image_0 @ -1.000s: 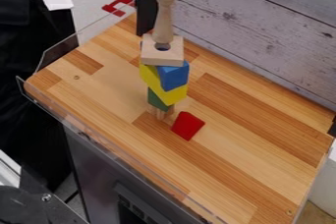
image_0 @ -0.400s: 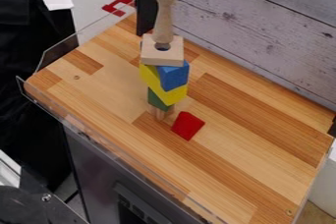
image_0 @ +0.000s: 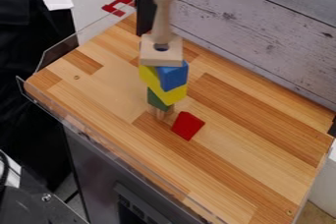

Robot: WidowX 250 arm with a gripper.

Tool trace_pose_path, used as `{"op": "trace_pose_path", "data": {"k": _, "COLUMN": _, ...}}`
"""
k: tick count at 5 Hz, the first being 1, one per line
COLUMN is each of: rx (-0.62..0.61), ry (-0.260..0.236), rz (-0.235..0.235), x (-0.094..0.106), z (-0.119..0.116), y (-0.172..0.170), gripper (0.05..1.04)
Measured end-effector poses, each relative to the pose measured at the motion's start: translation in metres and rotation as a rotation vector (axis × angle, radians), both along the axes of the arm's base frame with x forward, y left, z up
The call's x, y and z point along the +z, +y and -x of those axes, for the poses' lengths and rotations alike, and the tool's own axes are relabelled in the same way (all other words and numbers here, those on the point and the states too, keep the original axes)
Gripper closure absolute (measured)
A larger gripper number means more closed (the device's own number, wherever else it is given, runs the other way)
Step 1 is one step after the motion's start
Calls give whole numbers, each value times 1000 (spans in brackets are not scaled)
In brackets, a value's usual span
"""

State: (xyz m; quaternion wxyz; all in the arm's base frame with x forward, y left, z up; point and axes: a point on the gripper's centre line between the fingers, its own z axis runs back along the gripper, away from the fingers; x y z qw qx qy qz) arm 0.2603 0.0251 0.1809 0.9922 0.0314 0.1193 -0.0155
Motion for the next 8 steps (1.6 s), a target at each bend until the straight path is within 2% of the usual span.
{"op": "trace_pose_path", "data": {"k": 1, "rx": -61, "ry": 22, "rz": -32, "x": -1, "z": 9, "y": -23, "gripper": 83}}
{"op": "trace_pose_path", "data": {"k": 2, "rx": -77, "ry": 25, "rz": -36, "x": -1, "z": 14, "y": -29, "gripper": 83}}
{"op": "trace_pose_path", "data": {"k": 5, "rx": -43, "ry": 51, "rz": -11, "x": -17, "z": 7, "y": -25, "gripper": 83}}
{"op": "trace_pose_path", "data": {"k": 6, "rx": -12, "ry": 50, "rz": 12, "x": -24, "z": 4, "y": -22, "gripper": 85}}
{"op": "trace_pose_path", "data": {"k": 7, "rx": 33, "ry": 35, "rz": 35, "x": -28, "z": 1, "y": -18, "gripper": 133}}
{"op": "trace_pose_path", "data": {"k": 8, "rx": 69, "ry": 25, "rz": 54, "x": -29, "z": -1, "y": -13, "gripper": 418}}
